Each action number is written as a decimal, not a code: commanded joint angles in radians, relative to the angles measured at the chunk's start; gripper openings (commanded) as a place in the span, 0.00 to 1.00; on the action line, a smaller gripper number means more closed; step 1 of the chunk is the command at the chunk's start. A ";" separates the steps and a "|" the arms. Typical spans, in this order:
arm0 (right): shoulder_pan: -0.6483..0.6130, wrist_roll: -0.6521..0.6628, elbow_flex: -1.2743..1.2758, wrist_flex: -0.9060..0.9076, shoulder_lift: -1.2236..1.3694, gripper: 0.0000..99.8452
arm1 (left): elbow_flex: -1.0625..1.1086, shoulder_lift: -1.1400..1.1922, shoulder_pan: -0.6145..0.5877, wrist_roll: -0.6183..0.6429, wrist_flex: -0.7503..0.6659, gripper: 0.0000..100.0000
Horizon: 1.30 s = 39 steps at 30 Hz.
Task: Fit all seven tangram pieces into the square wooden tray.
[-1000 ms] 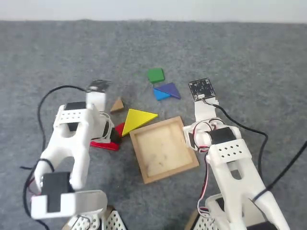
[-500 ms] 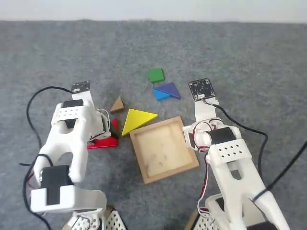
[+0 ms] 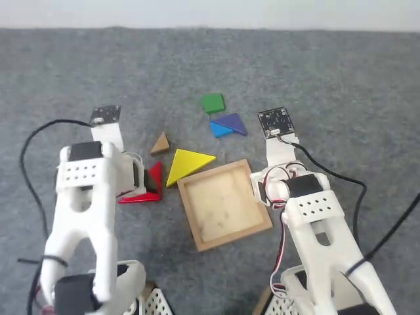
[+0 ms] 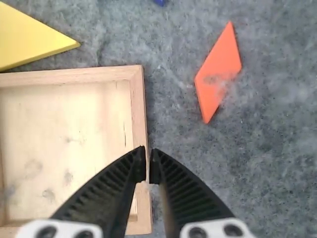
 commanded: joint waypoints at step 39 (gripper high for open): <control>0.012 -0.006 -0.012 -0.013 -0.001 0.03 | -0.423 0.569 -0.089 -0.255 -0.132 0.26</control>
